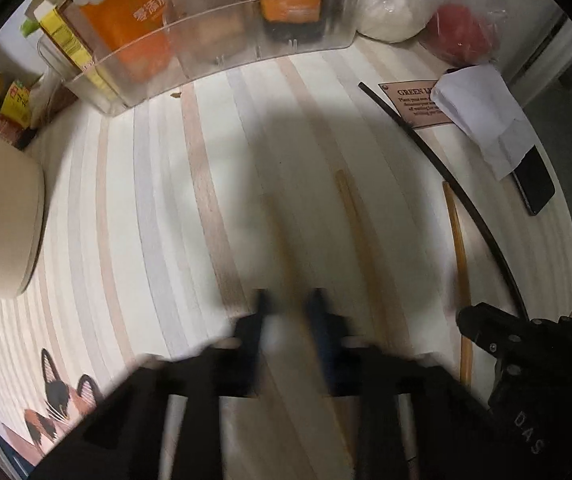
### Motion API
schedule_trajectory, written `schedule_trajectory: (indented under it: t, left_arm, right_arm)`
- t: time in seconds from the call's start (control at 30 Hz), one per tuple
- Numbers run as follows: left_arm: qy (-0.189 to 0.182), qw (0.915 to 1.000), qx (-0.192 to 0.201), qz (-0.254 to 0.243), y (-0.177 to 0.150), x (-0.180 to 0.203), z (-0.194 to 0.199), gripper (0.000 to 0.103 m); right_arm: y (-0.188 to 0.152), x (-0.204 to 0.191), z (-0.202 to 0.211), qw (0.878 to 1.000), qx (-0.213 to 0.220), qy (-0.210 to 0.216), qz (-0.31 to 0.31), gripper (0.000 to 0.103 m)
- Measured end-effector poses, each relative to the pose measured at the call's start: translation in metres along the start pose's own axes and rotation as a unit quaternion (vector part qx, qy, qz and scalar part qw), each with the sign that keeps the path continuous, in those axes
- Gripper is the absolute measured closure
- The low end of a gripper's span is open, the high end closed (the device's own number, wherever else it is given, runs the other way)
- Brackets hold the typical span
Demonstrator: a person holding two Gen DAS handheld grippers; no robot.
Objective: Organize utensils
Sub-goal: 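Grasp a light wooden chopstick with the left tool while the right tool grasps another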
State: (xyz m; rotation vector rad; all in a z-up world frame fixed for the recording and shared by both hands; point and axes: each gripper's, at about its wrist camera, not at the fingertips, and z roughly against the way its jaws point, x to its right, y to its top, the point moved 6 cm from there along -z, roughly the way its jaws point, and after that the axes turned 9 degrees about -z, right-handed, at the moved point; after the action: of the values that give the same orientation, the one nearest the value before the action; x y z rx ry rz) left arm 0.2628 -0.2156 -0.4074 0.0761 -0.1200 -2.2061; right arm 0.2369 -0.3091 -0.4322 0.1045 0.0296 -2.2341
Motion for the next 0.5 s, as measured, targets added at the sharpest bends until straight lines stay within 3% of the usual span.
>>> schedule_trajectory:
  t: [0.27, 0.5]
  left_arm:
    - [0.032, 0.9978, -0.013, 0.058, -0.039, -0.065, 0.009, 0.099]
    - [0.056, 0.9868, -0.030, 0.149, -0.097, -0.132, 0.016, 0.099]
  right_arm:
    - [0.007, -0.001, 0.018, 0.999, 0.005, 0.038, 0.015, 0.097]
    - [0.002, -0.060, 0.038, 0.993, -0.010, 0.093, 0.074, 0.097]
